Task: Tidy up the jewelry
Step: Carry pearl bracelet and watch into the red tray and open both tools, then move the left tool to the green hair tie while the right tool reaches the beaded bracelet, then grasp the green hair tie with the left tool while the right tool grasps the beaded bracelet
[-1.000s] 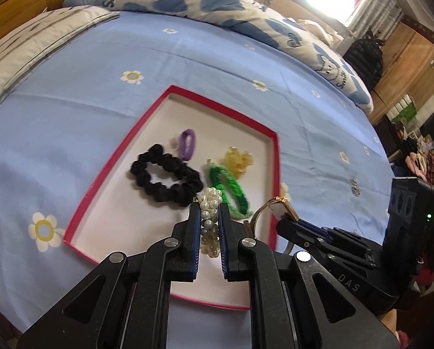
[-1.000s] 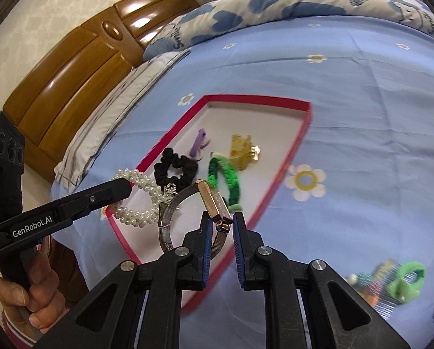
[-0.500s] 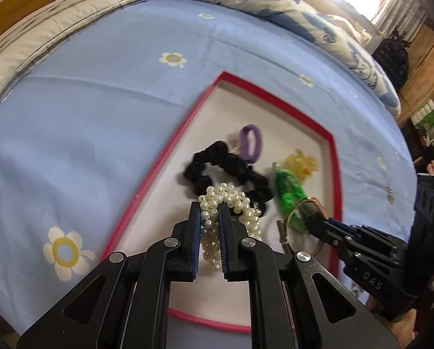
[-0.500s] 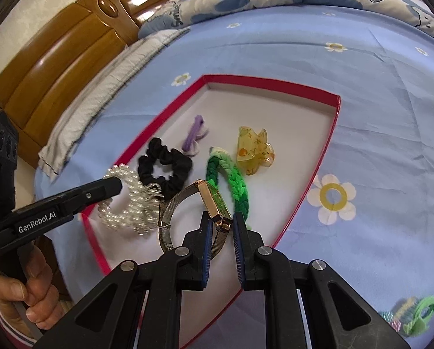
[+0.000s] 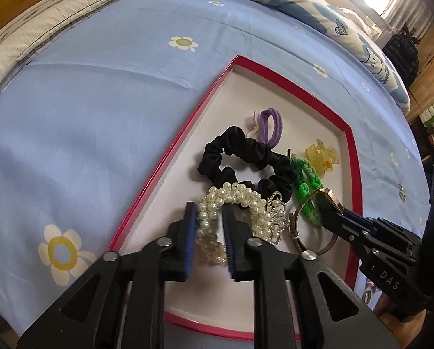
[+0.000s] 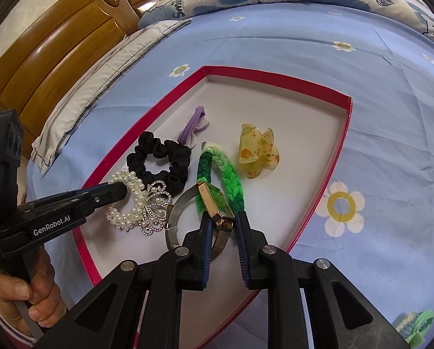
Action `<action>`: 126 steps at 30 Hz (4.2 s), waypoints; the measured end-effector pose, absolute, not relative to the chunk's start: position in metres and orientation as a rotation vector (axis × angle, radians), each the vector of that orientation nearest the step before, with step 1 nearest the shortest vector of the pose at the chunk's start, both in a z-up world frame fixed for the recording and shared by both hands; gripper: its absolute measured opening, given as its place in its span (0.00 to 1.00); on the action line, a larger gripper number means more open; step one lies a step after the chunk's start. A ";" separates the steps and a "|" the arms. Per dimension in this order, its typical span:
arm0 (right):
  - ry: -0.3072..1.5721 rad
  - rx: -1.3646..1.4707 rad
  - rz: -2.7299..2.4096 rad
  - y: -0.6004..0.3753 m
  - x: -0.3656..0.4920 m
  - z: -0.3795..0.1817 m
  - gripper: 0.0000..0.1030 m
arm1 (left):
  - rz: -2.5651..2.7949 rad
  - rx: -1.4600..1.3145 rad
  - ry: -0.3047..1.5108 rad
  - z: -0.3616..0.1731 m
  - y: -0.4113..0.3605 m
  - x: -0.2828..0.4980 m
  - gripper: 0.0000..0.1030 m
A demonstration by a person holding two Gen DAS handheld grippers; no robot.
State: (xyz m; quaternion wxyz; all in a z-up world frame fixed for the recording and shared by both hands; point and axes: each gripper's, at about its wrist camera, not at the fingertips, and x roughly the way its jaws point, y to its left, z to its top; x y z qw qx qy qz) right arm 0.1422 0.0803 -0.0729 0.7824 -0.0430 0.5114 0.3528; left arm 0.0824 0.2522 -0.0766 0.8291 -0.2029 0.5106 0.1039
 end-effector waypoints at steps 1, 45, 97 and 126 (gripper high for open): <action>1.107 -0.086 0.763 0.079 0.142 -0.073 0.18 | 0.222 -0.432 1.084 -0.077 0.252 0.082 0.23; 1.007 0.110 0.596 -0.076 0.108 -0.027 0.37 | -0.007 -0.341 1.039 -0.023 0.124 0.068 0.38; 1.043 0.173 0.299 -0.238 0.129 -0.080 0.33 | -0.318 0.037 1.187 -0.069 -0.070 0.135 0.29; 0.921 0.218 0.397 -0.211 0.110 -0.024 0.07 | -0.268 -0.133 1.014 -0.008 0.004 0.101 0.08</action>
